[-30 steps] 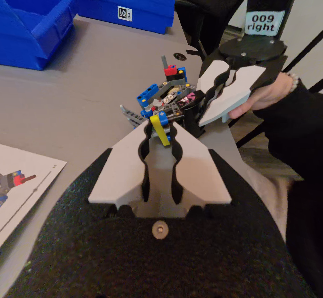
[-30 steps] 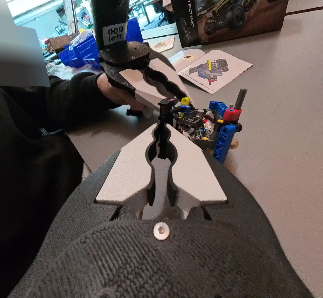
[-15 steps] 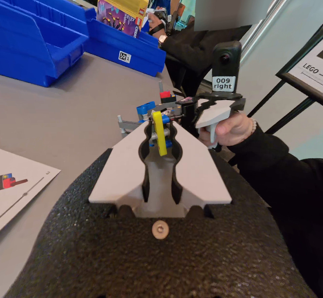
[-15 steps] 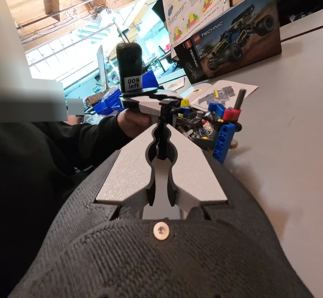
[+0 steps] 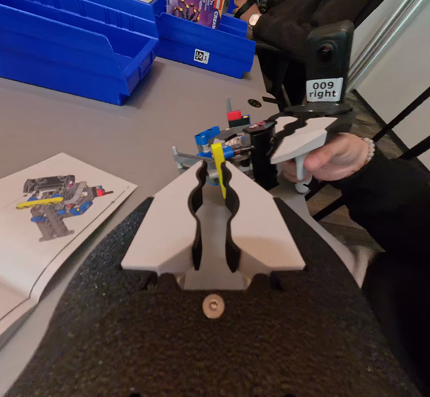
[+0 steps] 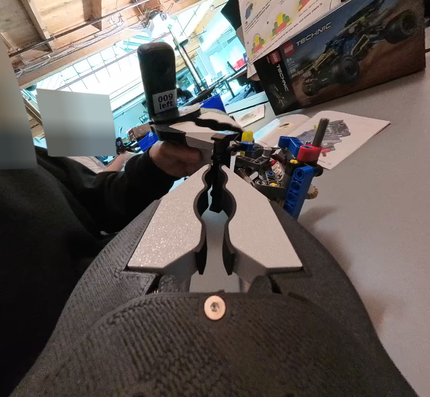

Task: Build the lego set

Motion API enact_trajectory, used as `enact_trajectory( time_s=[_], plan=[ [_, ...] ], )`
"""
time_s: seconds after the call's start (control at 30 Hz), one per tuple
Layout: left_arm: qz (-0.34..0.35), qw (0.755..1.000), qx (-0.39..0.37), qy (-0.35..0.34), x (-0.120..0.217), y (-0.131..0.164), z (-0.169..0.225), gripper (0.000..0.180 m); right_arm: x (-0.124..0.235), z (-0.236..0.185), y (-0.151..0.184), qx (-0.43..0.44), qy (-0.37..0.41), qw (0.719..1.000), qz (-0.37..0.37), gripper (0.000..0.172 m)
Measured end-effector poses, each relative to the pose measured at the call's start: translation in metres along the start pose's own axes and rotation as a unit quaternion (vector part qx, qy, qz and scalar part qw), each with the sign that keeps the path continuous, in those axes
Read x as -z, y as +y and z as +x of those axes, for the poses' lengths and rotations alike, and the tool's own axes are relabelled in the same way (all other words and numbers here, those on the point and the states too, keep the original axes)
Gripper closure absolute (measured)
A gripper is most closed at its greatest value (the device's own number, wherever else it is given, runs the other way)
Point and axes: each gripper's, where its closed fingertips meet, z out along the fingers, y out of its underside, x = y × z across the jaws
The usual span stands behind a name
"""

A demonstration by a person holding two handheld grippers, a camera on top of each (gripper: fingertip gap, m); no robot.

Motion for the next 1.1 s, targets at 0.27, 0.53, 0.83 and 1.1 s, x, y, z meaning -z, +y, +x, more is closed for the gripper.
enact_trajectory(
  time_s=[0.27, 0.53, 0.83, 1.1],
  plan=[
    [0.062, 0.994, 0.089, -0.011, 0.049, 0.019, 0.002, 0.17, -0.044, -0.025, 0.02, 0.012, -0.055, 0.998, -0.041, 0.172],
    [0.125, 0.991, 0.016, -0.043, 0.091, 0.022, 0.007, 0.164, -0.062, -0.056, 0.03, 0.044, -0.1, 0.993, -0.038, 0.171],
    [0.164, 0.979, -0.108, -0.047, 0.112, 0.007, 0.038, 0.155, -0.069, -0.096, 0.03, 0.142, -0.126, 0.982, 0.002, 0.171],
    [0.161, 0.972, -0.168, -0.039, 0.124, 0.004, 0.054, 0.164, -0.07, -0.111, 0.031, 0.176, -0.14, 0.974, 0.022, 0.171]
  ],
)
